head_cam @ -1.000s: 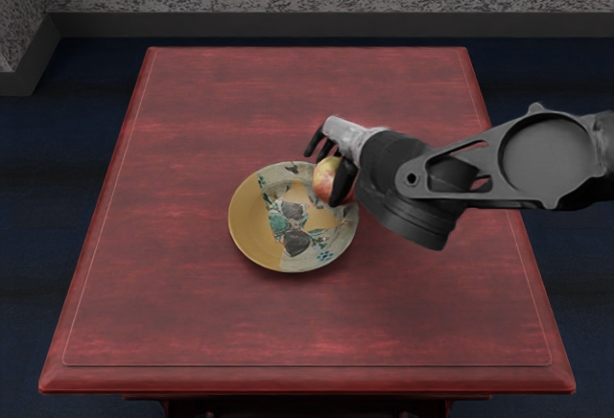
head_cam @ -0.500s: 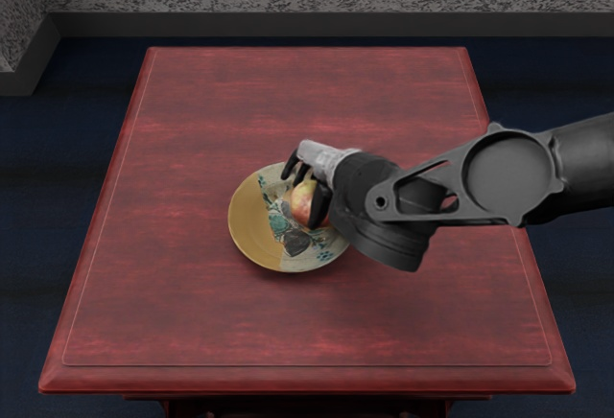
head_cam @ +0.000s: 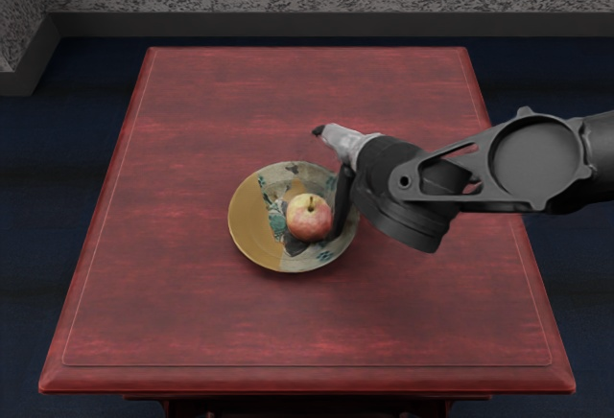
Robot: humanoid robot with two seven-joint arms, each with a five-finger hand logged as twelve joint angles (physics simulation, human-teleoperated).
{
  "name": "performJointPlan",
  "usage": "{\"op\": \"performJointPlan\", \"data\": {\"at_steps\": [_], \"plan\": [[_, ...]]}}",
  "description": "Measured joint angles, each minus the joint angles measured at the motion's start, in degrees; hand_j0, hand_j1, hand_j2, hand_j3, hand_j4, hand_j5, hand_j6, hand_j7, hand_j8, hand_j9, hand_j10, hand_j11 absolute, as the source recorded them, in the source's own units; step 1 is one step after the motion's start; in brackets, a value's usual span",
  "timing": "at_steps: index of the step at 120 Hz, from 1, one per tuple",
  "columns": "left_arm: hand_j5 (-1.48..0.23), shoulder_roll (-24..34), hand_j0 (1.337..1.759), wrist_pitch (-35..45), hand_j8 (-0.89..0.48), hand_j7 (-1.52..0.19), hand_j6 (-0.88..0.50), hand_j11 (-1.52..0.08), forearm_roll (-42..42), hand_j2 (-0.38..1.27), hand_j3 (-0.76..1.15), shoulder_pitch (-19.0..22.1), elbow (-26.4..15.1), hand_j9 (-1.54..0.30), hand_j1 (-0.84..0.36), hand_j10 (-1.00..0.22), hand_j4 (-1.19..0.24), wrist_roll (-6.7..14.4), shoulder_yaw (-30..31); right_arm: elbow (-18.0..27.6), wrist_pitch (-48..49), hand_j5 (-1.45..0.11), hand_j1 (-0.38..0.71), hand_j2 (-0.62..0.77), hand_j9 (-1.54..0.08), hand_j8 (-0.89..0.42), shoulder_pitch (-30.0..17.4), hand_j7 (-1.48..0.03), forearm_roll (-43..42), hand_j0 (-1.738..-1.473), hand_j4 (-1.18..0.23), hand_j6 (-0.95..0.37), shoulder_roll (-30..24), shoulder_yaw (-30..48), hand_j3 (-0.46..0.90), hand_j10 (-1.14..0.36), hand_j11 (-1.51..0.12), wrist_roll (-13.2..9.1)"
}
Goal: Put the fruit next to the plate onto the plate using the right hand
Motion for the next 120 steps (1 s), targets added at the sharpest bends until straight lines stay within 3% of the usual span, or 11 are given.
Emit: {"op": "performJointPlan", "data": {"at_steps": [46,70,84,120], "plan": [[-0.01,0.00,1.658,0.01,-0.01,-0.01,-0.01,-0.01,0.00,0.00,0.00,0.30,0.01,-0.01,0.34,-0.01,-0.01,0.01,0.04,-0.12,0.00,-0.01,-0.34,0.00,-0.01,-0.01,-2.23,-0.01,-0.24,-1.658,-0.01,-0.01,-10.67,0.63,0.00,-0.01,-0.01,0.00],[-0.01,0.00,1.658,0.09,-0.01,-0.01,-0.01,-0.01,0.02,0.00,0.00,3.72,0.49,-0.01,0.34,-0.01,-0.01,0.02,0.09,-0.24,0.00,0.00,-0.35,0.00,0.00,0.00,-2.69,0.00,-0.15,-1.658,0.00,0.00,-13.66,3.24,0.00,0.00,0.00,0.00],[-0.01,0.00,1.658,0.36,-0.01,-0.01,-0.01,-0.01,0.07,0.00,0.00,0.56,0.87,-0.01,0.34,-0.01,-0.01,0.05,0.15,-0.31,0.00,0.00,-0.35,0.00,0.00,0.00,-2.86,0.00,-0.10,-1.658,0.00,0.00,-15.12,3.74,0.00,0.00,0.00,0.00],[-0.01,0.00,1.658,0.55,-0.01,-0.01,-0.01,-0.01,0.09,0.00,0.00,0.66,0.86,-0.01,0.34,-0.01,-0.01,0.06,0.07,-0.49,-0.01,0.00,-0.35,0.00,0.00,0.00,-5.45,0.00,-0.15,-1.658,0.00,0.00,-21.14,7.09,0.00,0.00,0.00,0.00]]}}
